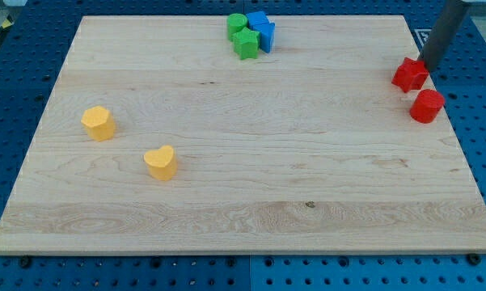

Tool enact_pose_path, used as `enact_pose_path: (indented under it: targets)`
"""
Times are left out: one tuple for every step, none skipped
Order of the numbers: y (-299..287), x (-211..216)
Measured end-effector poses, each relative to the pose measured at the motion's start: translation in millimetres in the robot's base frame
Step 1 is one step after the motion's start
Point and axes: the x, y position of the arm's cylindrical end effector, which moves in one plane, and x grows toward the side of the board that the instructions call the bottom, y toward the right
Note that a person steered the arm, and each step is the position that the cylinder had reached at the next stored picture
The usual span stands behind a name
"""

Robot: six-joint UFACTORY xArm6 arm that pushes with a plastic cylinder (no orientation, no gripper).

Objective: Move the red star into the red circle

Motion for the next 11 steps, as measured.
enact_pose_path:
  targets:
    - [-1,2]
    - [-6,-22]
    - [-36,-43]
    - [-42,-31]
    - [-29,-12]
    - [-29,-11]
    - [-27,-3]
    - [-27,4]
    - [-27,4]
    - [-24,12]
    - [-24,13]
